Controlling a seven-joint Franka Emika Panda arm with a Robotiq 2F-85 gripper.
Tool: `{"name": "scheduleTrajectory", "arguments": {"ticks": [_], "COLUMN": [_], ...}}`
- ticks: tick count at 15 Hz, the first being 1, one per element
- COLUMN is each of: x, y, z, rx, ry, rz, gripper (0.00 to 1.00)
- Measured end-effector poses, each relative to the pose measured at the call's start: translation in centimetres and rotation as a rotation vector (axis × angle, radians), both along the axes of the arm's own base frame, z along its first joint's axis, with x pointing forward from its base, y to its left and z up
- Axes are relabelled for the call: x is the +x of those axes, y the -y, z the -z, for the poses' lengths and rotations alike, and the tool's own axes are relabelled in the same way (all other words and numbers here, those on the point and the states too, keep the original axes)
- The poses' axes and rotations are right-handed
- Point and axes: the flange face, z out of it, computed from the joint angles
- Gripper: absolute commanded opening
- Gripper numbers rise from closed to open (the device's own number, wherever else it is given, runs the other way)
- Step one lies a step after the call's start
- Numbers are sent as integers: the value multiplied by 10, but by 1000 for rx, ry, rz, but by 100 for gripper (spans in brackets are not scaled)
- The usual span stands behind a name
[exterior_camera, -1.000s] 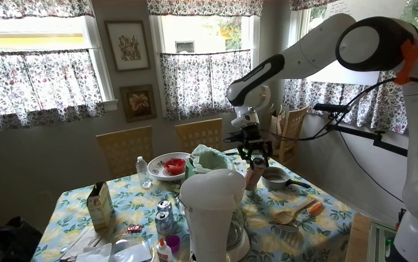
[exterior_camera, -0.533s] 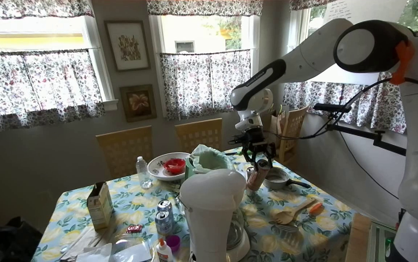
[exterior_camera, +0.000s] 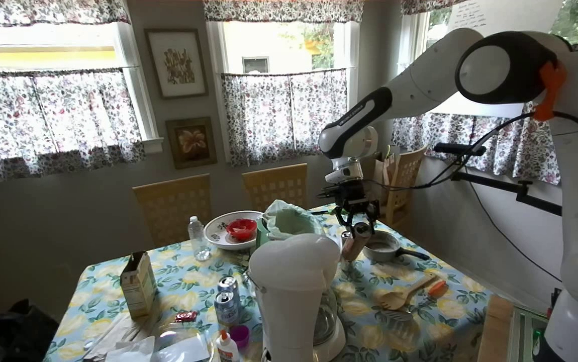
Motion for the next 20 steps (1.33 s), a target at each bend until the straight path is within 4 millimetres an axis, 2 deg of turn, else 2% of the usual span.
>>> {"name": "scheduleTrajectory", "arguments": {"ticks": [8, 20], "x": [5, -4], "y": [-25, 4], "z": [23, 57], "rx": [90, 76], "ry": [-13, -71], "rz": [-50, -58], "gripper": [37, 37]}}
